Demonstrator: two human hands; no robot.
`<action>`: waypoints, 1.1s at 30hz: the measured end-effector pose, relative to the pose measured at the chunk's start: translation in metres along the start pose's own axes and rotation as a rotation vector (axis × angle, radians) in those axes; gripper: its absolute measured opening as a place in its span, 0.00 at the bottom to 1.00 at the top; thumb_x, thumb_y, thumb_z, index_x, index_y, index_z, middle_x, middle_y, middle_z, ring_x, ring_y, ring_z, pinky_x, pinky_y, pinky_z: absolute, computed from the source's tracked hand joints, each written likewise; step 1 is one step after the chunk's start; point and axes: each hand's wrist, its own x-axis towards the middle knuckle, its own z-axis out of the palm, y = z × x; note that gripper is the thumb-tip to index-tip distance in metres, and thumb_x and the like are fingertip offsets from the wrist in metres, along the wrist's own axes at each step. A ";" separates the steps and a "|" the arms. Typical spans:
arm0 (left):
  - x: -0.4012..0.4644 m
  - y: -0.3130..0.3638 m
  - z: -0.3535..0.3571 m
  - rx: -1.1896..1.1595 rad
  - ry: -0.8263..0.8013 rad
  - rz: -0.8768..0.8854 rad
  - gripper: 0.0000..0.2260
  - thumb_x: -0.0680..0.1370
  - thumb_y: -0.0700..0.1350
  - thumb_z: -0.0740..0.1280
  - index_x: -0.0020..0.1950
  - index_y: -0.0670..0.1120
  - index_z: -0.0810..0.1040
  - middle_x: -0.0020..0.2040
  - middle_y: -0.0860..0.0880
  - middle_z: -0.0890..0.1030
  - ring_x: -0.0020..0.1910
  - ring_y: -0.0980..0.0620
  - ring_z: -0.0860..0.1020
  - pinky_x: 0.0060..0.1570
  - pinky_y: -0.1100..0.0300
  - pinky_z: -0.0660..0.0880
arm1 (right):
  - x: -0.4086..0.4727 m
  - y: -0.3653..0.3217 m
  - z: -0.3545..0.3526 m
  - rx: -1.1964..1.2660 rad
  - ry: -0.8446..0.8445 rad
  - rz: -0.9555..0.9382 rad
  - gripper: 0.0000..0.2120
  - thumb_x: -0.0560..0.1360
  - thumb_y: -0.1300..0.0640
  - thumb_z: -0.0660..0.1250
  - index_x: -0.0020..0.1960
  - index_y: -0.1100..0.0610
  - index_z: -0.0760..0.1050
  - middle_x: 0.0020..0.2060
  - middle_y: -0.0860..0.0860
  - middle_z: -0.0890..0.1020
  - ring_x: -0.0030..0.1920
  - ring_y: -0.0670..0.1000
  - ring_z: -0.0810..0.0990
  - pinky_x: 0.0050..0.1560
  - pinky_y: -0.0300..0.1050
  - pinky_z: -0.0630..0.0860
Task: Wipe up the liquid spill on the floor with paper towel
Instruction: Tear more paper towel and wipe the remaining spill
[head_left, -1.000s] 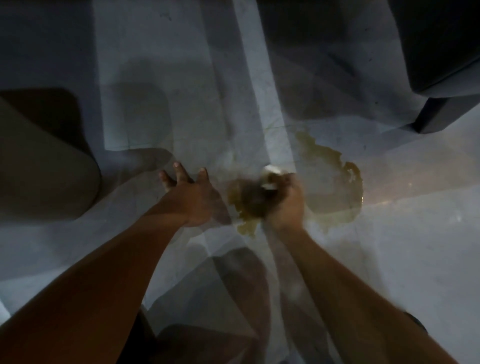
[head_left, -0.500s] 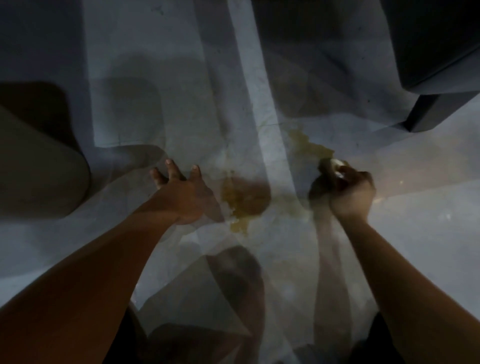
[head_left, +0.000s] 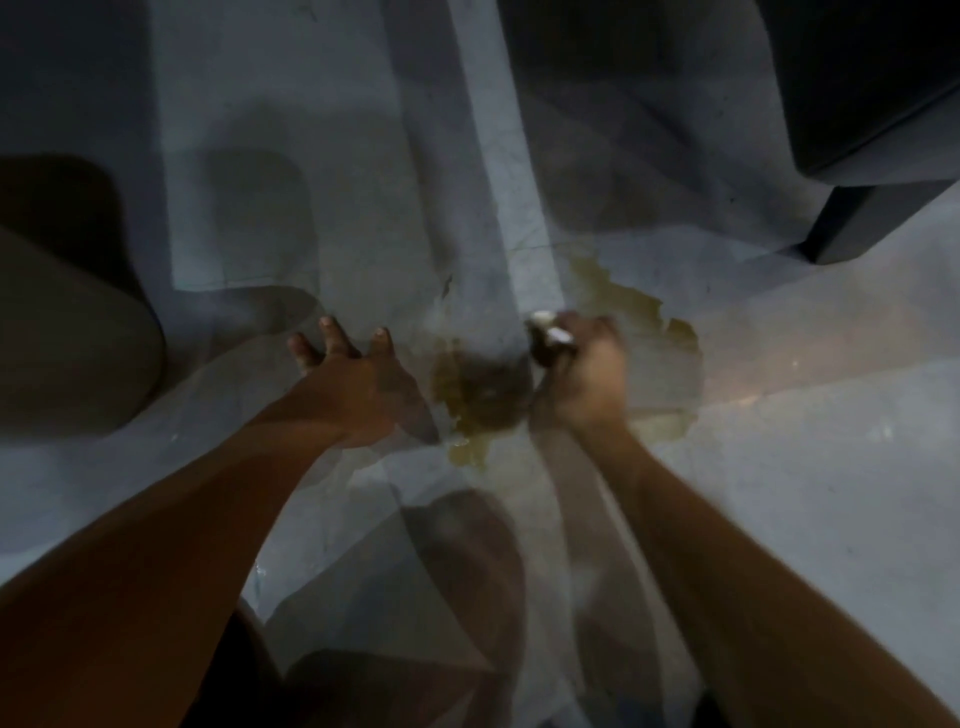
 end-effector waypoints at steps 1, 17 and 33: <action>-0.001 0.000 -0.001 0.000 -0.003 -0.003 0.38 0.81 0.48 0.60 0.83 0.51 0.37 0.78 0.30 0.34 0.74 0.22 0.33 0.73 0.28 0.46 | 0.018 0.015 -0.014 0.003 -0.009 0.052 0.12 0.75 0.59 0.67 0.57 0.59 0.82 0.49 0.61 0.82 0.49 0.52 0.79 0.50 0.35 0.70; -0.014 0.013 -0.009 0.075 0.006 0.007 0.38 0.82 0.47 0.61 0.82 0.46 0.37 0.79 0.29 0.37 0.76 0.24 0.35 0.74 0.30 0.42 | 0.048 -0.008 0.046 -0.005 -0.368 -0.212 0.13 0.78 0.63 0.64 0.60 0.51 0.79 0.59 0.60 0.76 0.61 0.59 0.74 0.64 0.57 0.72; 0.003 -0.008 0.002 -0.095 -0.036 0.003 0.45 0.78 0.48 0.69 0.82 0.58 0.37 0.79 0.39 0.28 0.73 0.24 0.29 0.71 0.29 0.60 | 0.168 -0.017 0.043 -0.001 -0.160 0.110 0.23 0.77 0.59 0.63 0.38 0.29 0.70 0.48 0.34 0.77 0.42 0.20 0.64 0.47 0.24 0.63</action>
